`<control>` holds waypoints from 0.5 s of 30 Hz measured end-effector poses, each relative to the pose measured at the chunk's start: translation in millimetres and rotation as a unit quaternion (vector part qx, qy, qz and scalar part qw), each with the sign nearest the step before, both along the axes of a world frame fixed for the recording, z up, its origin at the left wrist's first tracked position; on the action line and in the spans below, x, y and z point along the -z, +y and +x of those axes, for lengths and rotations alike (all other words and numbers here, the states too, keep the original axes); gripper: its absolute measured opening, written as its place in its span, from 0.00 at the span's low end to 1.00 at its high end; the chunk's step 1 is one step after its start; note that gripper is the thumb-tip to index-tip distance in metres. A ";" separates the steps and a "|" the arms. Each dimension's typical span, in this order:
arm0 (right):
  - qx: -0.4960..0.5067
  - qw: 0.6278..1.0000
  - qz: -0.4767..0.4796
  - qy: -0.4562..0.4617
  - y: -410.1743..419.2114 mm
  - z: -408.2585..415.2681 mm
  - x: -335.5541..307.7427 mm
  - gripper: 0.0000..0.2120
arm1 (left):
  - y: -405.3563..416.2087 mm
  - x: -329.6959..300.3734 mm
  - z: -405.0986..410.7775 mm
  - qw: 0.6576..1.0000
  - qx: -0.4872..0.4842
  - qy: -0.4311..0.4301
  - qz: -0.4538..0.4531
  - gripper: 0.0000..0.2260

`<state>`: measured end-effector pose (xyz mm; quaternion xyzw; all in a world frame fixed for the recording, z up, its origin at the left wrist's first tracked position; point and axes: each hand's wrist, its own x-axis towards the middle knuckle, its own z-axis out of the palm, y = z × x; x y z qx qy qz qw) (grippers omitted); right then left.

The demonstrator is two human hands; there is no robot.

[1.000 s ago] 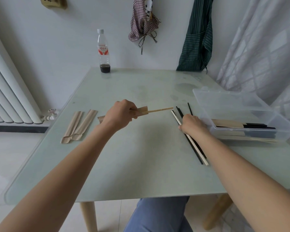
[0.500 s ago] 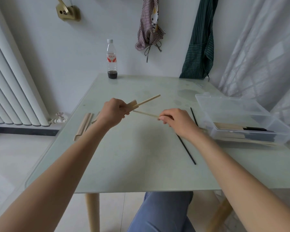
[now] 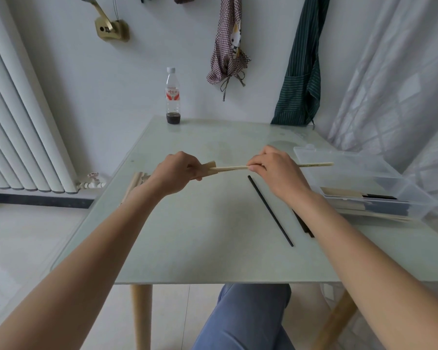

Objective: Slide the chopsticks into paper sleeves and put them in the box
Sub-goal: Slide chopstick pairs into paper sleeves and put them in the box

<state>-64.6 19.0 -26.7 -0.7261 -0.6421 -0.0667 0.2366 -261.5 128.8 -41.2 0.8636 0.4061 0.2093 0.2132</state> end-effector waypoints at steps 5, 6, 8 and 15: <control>-0.014 0.999 0.010 0.037 -1.2 0.4 -3.5 0.09 | -0.6 -0.3 -1.0 1.000 0.028 0.001 0.012 0.07; -0.015 0.999 0.009 0.042 -1.1 1.0 -3.8 0.09 | -1.4 -1.1 -0.8 0.999 0.037 -0.004 0.015 0.07; -0.018 0.998 0.006 0.053 -0.5 1.3 -4.1 0.09 | -4.3 -2.9 0.5 0.998 0.062 -0.012 0.018 0.07; -0.020 0.997 0.006 0.076 0.0 -3.0 1.4 0.07 | -13.6 -8.1 11.6 0.995 0.082 -0.004 0.055 0.08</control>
